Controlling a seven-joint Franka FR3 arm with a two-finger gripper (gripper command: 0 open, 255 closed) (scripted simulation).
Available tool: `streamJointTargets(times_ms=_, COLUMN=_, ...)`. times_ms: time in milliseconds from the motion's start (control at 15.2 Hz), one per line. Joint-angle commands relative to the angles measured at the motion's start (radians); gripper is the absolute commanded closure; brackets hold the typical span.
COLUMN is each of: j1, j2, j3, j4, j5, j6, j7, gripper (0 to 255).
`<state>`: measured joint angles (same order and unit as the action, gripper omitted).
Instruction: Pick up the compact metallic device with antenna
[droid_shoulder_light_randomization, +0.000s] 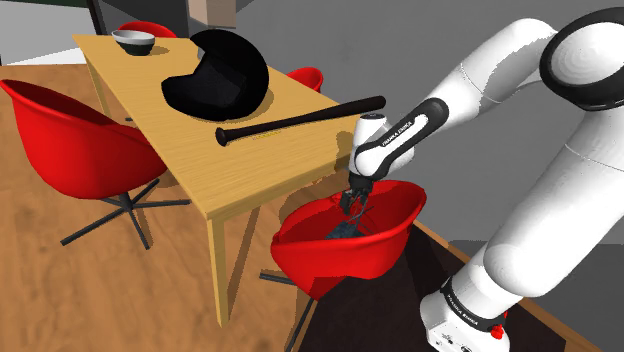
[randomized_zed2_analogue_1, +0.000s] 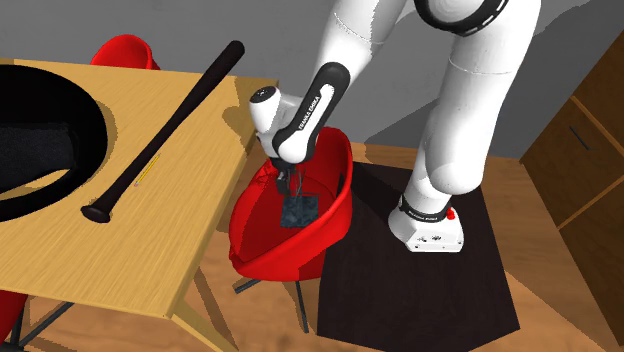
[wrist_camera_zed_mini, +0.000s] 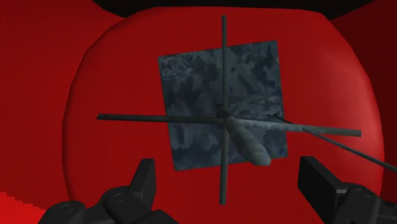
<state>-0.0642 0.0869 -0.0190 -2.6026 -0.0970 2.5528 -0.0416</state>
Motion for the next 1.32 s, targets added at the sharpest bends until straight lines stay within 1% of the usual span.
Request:
streamJointTargets(times_ms=0, j1=0.001, j2=0.035, j3=0.0, j4=0.0, j5=-0.004, j6=0.035, j7=0.005, gripper=0)
streamJointTargets(times_ms=330, j1=0.002, j2=0.124, j3=-0.004, j4=0.008, j5=-0.015, j6=0.115, j7=0.017, gripper=0)
streamJointTargets(times_ms=462, j1=0.002, j2=0.124, j3=-0.004, j4=0.008, j5=-0.015, j6=0.115, j7=0.016, gripper=0)
streamJointTargets(times_ms=528, j1=0.003, j2=0.123, j3=-0.003, j4=0.009, j5=-0.014, j6=0.113, j7=0.017, gripper=255)
streamJointTargets(times_ms=1122, j1=0.002, j2=0.124, j3=-0.004, j4=0.008, j5=-0.015, j6=0.115, j7=0.016, gripper=255)
streamJointTargets(times_ms=1254, j1=0.001, j2=0.091, j3=-0.002, j4=0.004, j5=-0.011, j6=0.087, j7=0.012, gripper=255)
